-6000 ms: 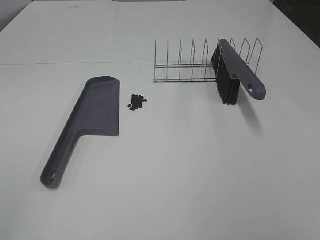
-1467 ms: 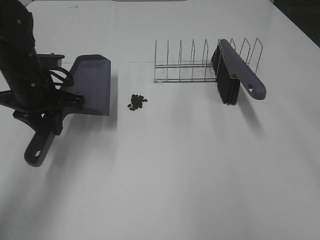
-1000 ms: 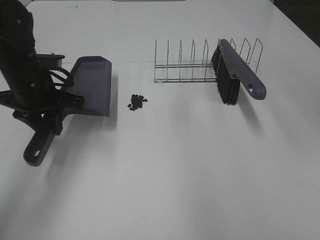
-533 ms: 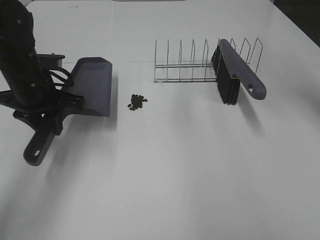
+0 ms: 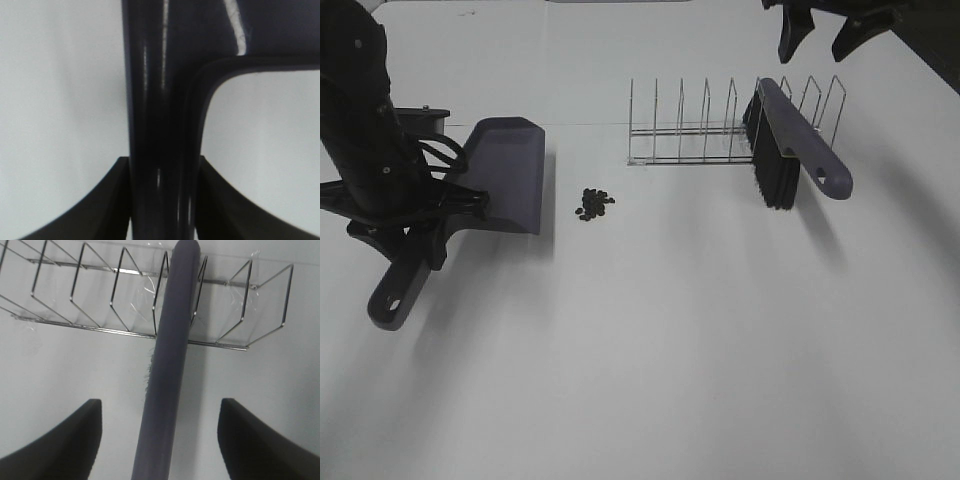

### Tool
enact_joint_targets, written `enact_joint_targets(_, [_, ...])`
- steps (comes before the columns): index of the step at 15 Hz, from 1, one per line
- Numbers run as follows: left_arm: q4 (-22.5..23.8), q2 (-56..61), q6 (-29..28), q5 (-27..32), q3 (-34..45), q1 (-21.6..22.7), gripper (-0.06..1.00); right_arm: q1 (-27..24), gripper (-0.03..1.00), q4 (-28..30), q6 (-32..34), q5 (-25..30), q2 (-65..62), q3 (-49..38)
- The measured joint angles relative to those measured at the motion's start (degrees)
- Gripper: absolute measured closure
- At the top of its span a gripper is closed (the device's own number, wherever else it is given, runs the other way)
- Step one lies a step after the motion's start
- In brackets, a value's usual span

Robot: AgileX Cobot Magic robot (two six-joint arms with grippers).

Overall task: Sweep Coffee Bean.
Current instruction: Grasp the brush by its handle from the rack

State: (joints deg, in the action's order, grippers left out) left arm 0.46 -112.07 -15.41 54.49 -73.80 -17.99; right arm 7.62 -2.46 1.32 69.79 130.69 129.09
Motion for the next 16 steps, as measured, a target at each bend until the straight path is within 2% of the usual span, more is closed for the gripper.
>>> enact_joint_targets(4, [0.0, 0.0, 0.0, -0.7, 0.0, 0.0, 0.6, 1.7, 0.39, 1.8, 0.0, -0.6, 4.4, 0.0])
enact_joint_targets(11, [-1.0, 0.0, 0.0, -0.9, 0.0, 0.0, 0.6, 2.0, 0.39, 3.3, 0.0, -7.4, 8.3, 0.0])
enact_joint_targets(16, [-1.0, 0.0, 0.0, -0.9, 0.0, 0.0, 0.6, 2.0, 0.39, 6.4, 0.0, -8.5, 11.1, 0.0])
